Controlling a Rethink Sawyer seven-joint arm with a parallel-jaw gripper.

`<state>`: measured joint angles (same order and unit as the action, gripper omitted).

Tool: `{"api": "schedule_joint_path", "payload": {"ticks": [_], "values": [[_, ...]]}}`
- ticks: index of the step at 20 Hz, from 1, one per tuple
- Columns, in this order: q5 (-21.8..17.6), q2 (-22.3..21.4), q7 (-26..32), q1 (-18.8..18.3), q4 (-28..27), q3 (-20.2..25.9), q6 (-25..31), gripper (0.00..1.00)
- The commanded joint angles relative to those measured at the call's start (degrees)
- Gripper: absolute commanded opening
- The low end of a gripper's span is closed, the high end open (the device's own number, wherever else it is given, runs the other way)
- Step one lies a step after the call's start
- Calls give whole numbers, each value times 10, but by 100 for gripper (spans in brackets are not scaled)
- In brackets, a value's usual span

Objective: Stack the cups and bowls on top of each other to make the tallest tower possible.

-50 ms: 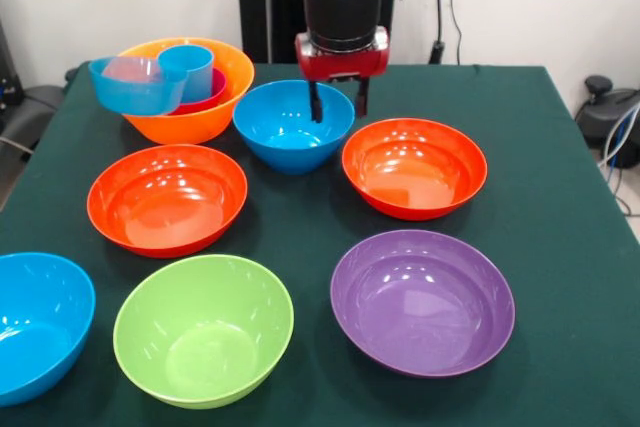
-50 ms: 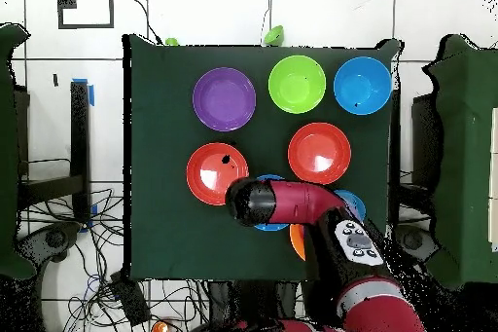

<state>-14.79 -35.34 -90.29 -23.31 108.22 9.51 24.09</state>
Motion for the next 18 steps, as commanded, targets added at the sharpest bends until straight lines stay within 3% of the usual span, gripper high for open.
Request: {"api": "schedule_joint_path", "payload": {"ticks": [1,5,9,13,18], "values": [[9,-52,31,7,11,93,114,100],[27,-71,3,19,22,106,133,100],[5,-31,-14,37,0,87,113,100],[-51,36,-33,53,-31,29,53,100],[-72,60,-46,64,-45,-3,28,100]]}}
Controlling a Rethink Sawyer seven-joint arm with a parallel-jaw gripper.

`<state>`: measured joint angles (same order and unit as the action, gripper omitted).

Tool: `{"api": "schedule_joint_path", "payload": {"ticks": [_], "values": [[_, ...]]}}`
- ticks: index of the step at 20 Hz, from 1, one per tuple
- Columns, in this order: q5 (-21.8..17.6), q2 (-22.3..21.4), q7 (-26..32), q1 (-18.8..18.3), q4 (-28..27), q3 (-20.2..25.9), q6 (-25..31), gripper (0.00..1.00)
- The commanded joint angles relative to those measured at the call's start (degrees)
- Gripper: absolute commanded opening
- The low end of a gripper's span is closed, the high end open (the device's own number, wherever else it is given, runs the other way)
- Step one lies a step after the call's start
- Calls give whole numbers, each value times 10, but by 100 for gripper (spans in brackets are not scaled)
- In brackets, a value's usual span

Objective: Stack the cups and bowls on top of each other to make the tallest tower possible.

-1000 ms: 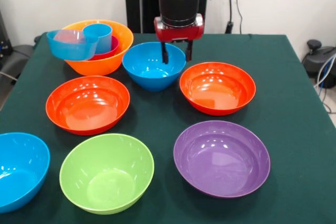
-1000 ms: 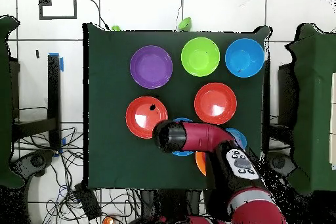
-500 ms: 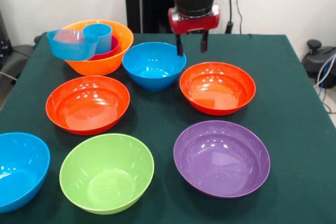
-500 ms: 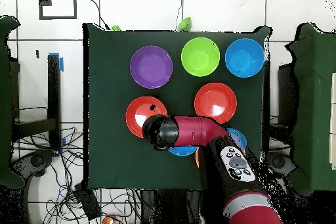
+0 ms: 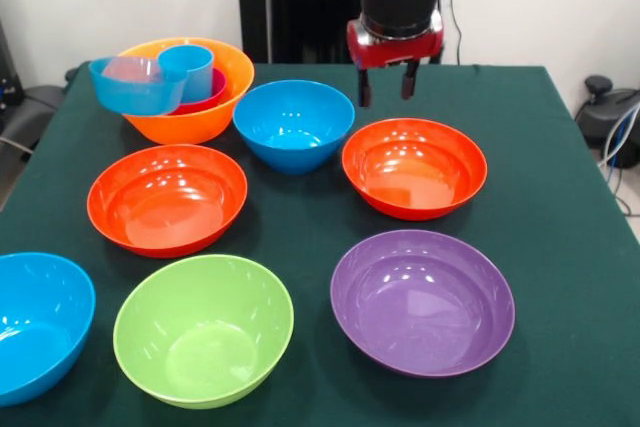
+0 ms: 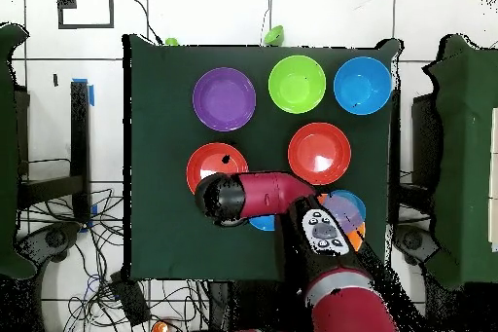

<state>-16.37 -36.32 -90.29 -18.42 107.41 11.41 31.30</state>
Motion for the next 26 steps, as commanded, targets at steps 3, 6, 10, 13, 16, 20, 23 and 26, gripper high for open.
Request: {"api": "schedule_joint_path", "payload": {"ticks": [3,6,10,13,16,20,23,26], "values": [[-57,61,-45,18,-33,-27,-33,100],[-55,31,-39,24,-21,-33,5,100],[-63,9,-51,52,-27,-65,34,100],[-61,6,-48,59,-25,-76,36,100],[-59,24,-46,56,-17,-75,8,100],[-43,65,-61,53,-9,-64,-36,100],[-60,86,-74,72,-27,-80,-70,100],[-69,67,-60,80,-33,-86,-61,100]]}}
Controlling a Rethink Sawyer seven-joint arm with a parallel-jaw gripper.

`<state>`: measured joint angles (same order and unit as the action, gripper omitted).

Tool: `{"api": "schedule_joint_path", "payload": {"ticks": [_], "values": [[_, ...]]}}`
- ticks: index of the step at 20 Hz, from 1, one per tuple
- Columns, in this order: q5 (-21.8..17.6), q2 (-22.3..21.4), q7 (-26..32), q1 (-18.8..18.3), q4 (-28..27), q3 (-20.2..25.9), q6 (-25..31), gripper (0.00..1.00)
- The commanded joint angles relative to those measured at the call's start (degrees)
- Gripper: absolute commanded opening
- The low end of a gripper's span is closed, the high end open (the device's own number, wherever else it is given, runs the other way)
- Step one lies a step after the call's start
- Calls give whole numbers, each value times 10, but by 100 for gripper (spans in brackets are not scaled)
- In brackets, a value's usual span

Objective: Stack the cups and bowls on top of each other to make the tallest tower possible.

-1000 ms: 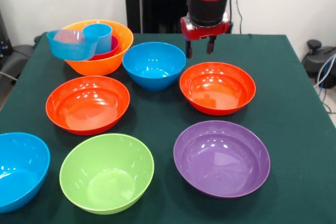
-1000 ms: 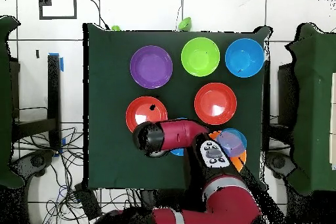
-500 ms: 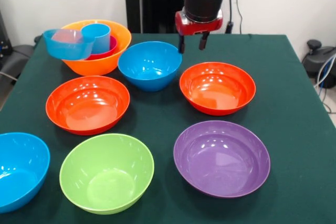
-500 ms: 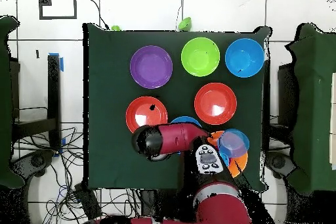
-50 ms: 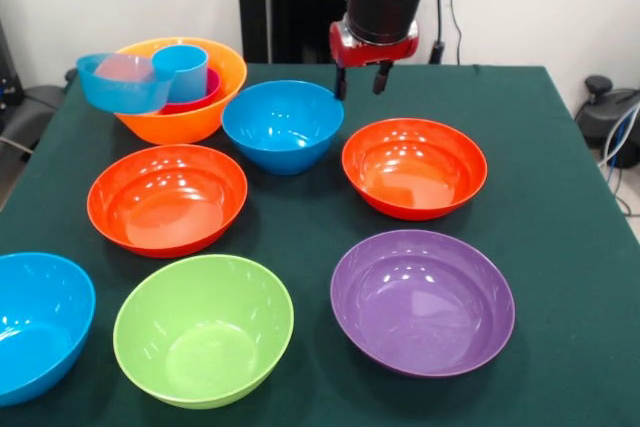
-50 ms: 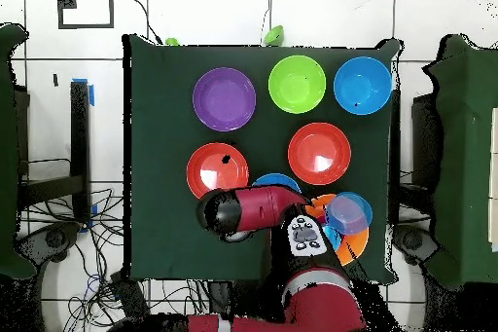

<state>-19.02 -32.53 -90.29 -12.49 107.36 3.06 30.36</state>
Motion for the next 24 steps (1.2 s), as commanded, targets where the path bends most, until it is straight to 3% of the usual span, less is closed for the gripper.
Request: {"api": "schedule_joint_path", "payload": {"ticks": [1,17,24], "values": [[-41,19,-54,19,-30,-1,-45,100],[-42,23,-13,-4,-66,7,-14,100],[-43,-2,10,-12,-73,13,11,100]]}}
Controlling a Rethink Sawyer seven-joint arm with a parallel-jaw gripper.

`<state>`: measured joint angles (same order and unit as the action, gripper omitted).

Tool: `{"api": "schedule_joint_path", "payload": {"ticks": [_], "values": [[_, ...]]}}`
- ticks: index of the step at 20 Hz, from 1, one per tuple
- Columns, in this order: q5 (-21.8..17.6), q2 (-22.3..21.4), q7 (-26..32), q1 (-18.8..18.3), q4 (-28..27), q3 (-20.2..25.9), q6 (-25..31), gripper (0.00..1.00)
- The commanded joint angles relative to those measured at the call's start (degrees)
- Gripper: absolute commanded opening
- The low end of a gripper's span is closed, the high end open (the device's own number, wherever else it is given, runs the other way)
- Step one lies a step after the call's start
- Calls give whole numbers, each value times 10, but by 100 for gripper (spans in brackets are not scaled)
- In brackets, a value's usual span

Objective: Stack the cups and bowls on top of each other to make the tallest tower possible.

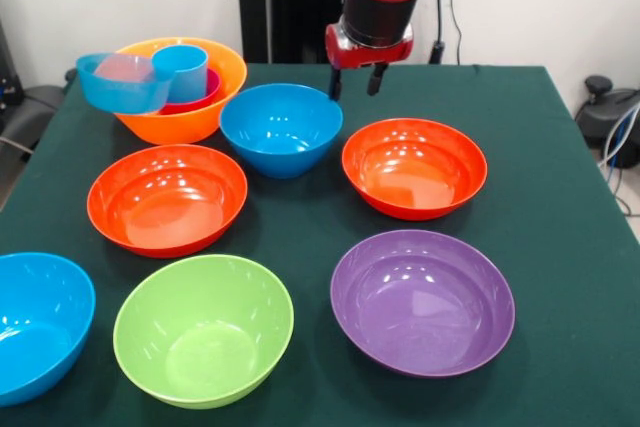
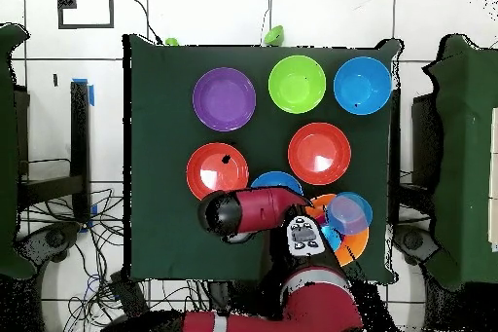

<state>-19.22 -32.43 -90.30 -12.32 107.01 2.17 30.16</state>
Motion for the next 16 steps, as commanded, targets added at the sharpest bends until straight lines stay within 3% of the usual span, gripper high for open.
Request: {"api": "schedule_joint_path", "payload": {"ticks": [1,16], "values": [[-41,-2,11,-14,-70,23,13,100],[-33,-17,21,-18,-81,31,45,100]]}}
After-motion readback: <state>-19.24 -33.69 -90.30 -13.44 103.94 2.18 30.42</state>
